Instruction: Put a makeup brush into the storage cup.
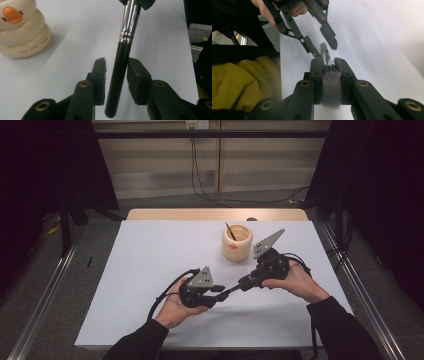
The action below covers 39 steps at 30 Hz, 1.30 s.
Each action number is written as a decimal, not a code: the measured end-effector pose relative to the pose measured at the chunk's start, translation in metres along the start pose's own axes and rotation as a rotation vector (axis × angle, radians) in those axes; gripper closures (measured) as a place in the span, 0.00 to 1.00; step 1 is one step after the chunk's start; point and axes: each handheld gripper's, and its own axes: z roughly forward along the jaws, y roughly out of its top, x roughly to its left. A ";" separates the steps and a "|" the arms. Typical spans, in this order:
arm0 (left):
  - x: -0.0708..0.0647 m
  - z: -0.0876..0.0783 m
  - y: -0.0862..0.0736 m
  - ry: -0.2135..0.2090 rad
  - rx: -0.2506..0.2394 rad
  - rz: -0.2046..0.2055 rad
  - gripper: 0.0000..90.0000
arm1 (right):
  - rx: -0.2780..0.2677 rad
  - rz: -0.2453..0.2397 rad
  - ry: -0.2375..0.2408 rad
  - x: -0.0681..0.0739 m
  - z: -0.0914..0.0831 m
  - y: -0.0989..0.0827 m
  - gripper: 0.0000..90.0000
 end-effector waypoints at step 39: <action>-0.009 -0.012 0.004 -0.068 -0.094 -0.098 0.89 | -0.179 -0.021 -0.005 0.003 -0.005 -0.014 0.35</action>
